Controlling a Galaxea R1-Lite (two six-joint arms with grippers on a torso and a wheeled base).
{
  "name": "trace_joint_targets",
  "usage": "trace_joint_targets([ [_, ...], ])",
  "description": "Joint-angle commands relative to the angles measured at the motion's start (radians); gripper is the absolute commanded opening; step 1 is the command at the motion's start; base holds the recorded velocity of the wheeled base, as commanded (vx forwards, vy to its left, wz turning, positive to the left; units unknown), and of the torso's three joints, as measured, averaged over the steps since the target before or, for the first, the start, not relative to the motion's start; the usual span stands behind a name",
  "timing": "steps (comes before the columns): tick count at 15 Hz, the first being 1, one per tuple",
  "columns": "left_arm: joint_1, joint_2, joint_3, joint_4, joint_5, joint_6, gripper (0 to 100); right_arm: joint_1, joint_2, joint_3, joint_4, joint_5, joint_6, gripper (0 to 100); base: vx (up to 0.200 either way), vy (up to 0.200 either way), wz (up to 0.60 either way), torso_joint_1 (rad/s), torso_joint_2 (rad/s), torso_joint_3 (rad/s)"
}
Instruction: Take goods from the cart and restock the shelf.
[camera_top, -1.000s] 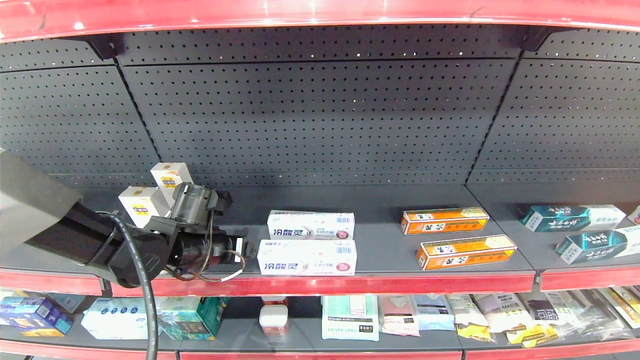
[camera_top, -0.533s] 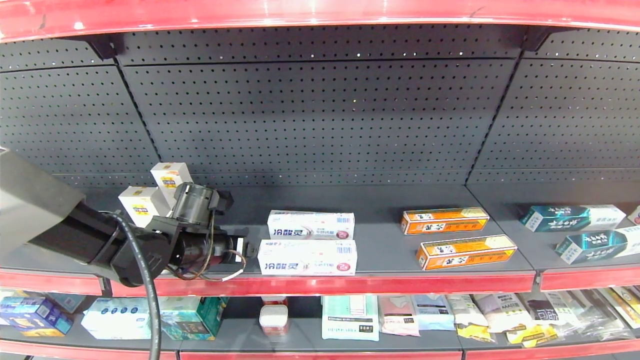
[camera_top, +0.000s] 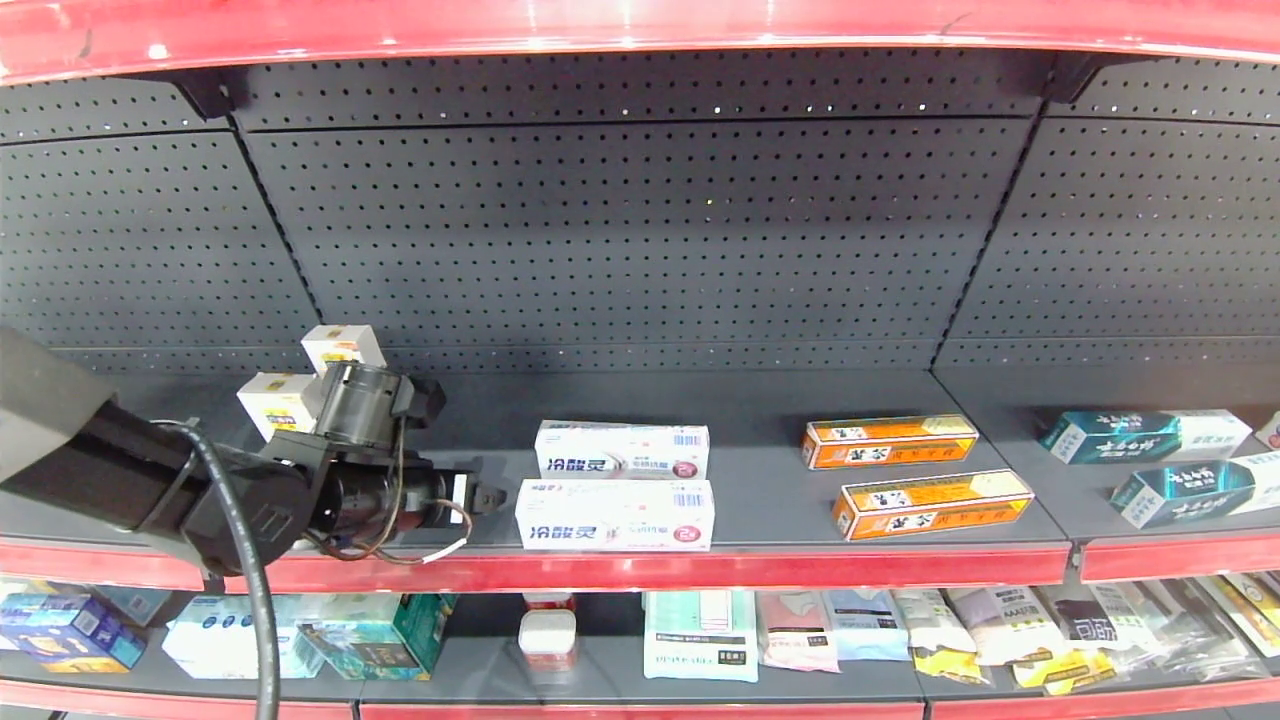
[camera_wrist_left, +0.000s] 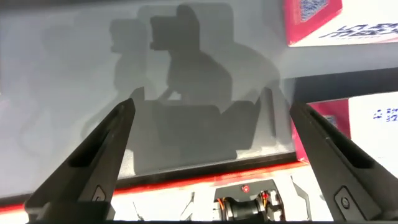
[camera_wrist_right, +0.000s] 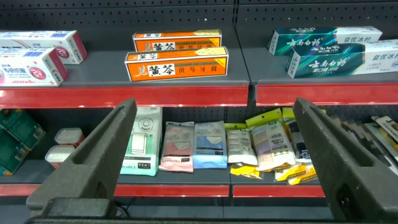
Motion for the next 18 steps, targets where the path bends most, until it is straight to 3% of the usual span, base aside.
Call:
trace_joint_targets([
  [1,0.017,-0.065,0.014,0.029,-0.003,-0.001,100,0.0,0.0,0.0,0.0,0.0,-0.001,100,0.0,0.0,0.0,0.0,0.0,0.0],
  [5,0.021,-0.142,0.053,0.036,-0.004,-0.001,100,0.0,0.0,0.0,0.0,0.0,-0.001,100,0.0,0.0,0.0,0.0,0.0,0.0],
  [9,0.026,-0.324,0.208,0.028,-0.003,-0.002,100,0.0,0.0,0.0,0.0,0.0,-0.001,100,0.0,0.0,0.0,0.0,0.0,0.0],
  [12,0.061,-0.542,0.301,0.034,-0.004,0.004,100,0.0,0.0,0.0,0.0,0.0,-0.001,100,0.0,0.0,0.0,0.0,0.0,0.0],
  [15,0.149,-0.907,0.403,0.071,-0.015,0.136,100,0.0,0.0,0.0,0.0,0.0,-0.001,100,0.0,0.0,0.0,0.0,0.0,0.0],
  [16,0.17,-0.947,0.403,0.082,-0.019,0.142,100,0.0,0.0,0.0,0.0,0.0,-0.001,100,0.0,0.0,0.0,0.0,0.0,0.0],
  [17,0.232,-1.042,0.403,0.102,-0.062,0.143,100,0.0,0.0,0.0,0.0,0.0,-0.001,100,0.0,0.0,0.0,0.0,0.0,0.0],
  [18,0.248,-1.094,0.403,0.114,-0.088,0.143,100,0.0,0.0,0.0,0.0,0.0,-0.001,100,0.0,0.0,0.0,0.0,0.0,0.0],
])
